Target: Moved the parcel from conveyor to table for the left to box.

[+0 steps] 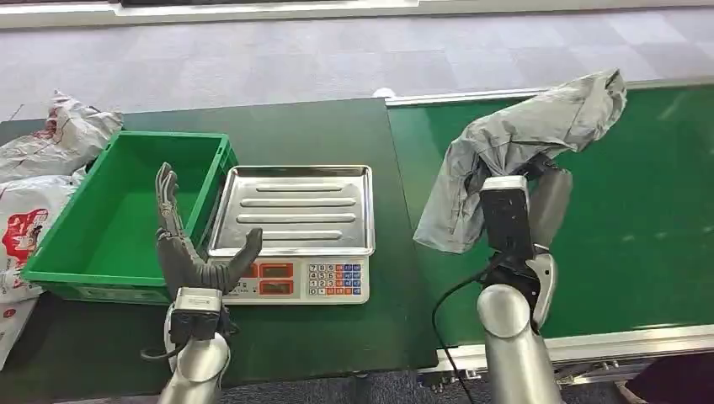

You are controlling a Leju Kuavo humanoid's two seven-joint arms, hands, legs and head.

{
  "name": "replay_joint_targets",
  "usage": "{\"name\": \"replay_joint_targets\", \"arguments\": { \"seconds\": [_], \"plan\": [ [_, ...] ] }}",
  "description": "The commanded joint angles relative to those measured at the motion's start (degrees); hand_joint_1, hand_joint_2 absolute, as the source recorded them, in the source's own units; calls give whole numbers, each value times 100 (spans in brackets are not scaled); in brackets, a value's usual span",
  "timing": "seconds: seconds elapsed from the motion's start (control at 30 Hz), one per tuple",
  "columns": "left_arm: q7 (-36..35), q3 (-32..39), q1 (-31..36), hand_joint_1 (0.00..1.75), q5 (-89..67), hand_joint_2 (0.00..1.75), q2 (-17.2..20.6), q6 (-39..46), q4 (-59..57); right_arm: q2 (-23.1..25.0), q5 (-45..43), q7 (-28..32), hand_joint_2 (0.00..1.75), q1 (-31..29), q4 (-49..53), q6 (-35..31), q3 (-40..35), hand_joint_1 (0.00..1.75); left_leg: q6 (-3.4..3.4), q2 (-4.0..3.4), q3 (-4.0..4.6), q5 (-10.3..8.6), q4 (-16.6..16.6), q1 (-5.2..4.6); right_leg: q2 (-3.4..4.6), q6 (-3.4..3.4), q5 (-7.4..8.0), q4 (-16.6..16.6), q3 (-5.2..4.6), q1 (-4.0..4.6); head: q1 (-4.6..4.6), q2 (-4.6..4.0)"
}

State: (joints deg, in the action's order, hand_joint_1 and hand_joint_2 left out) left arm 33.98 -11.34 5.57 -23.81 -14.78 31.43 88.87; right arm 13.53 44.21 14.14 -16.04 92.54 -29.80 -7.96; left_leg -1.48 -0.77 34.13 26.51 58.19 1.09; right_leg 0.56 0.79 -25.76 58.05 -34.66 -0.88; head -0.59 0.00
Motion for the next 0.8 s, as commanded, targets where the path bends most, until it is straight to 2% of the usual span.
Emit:
{"name": "replay_joint_targets", "arguments": {
  "seconds": [0.03, 0.07, 0.13, 0.2, 0.27, 0.3, 0.33, 0.37, 0.47, 0.73, 0.77, 0.8],
  "plan": [
    [602, -74, 514, 0, 1076, 175, -19, 421, -625, 553, -900, 316, 175, -2661, -4433, 1365, -778, 175, 8, -64, -25, -2, -8, -5, 67, -8, 23, -4, -3, -3, 0, 0],
    [602, -118, 565, 0, 1120, 175, 1, 473, -682, 647, -1019, 314, 175, -2928, -4840, 1140, -910, 175, 4, -65, 21, 2, 2, -4, 71, -9, 20, 7, -7, -2, 0, 0],
    [602, -123, 570, 0, 1124, 175, 4, 477, -687, 647, -1051, 309, 175, -2949, -4865, 1115, -947, 175, 3, -61, 26, -2, -2, -1, 69, -13, 21, 5, -7, 1, 0, 0],
    [602, -136, 570, 0, 1180, 175, 16, 479, -656, 647, -1263, 305, 175, -2988, -4914, 1473, -1031, 175, 4, -24, -26, -27, -15, 1, 30, -14, 22, -8, 4, 4, 0, 0],
    [602, -186, 517, 0, 1265, 175, 69, 558, -575, 647, -1306, 36, 175, -3161, -5133, 1472, -1579, 175, 9, 14, -15, -41, -9, -2, -3, -14, 19, -1, 3, 2, 0, 0],
    [602, -230, 510, 0, 1280, 175, 111, 567, -495, 647, -1796, 109, 175, -3205, -5188, 1780, -1862, 175, 4, 19, -9, -41, -6, 0, -6, -12, 21, 0, 0, 4, 2, 0],
    [602, -238, 510, 0, 1281, 175, 108, 578, -498, 647, -1831, 74, 175, -3237, -5222, 1740, -1929, 175, 8, 21, -13, -41, -12, -2, -2, -13, 22, -5, 5, 3, 0, 0],
    [602, -278, 517, 0, 1303, 175, 130, 579, -498, 647, -2256, 83, 175, -3328, -5345, 1912, -2320, 175, 6, 17, -6, -38, -6, -1, 6, -11, 22, 1, -1, 3, 2, 0],
    [602, -318, 569, 0, 1299, 175, 152, 535, -555, 647, -2664, 32, 175, -3491, -5665, 1846, -2865, 175, 2, 35, 6, -42, -4, -2, -7, -11, 21, 5, -9, 1, 0, 0],
    [602, -303, 622, 0, 1212, 175, 109, 444, -642, 647, -2954, 8, 175, -3580, -5941, 1986, -2980, 175, 5, 80, 7, -48, -11, -2, -38, -11, 19, -4, -1, 1, 2, 0],
    [602, -318, 647, 0, 1178, 175, 90, 400, -684, 647, -2981, -48, 175, -3640, -6100, 1980, -3024, 49, 7, 83, 2, -50, -15, -1, -41, -12, 20, -9, 5, 3, 2, 0],
    [602, -318, 647, 0, 1178, 175, 90, 400, -684, 647, -2981, -48, 175, -3640, -6100, 1980, -3024, 49, 4, 83, 10, -48, -8, -2, -41, -9, 18, -1, -4, 1, 0, 0]
  ]
}}
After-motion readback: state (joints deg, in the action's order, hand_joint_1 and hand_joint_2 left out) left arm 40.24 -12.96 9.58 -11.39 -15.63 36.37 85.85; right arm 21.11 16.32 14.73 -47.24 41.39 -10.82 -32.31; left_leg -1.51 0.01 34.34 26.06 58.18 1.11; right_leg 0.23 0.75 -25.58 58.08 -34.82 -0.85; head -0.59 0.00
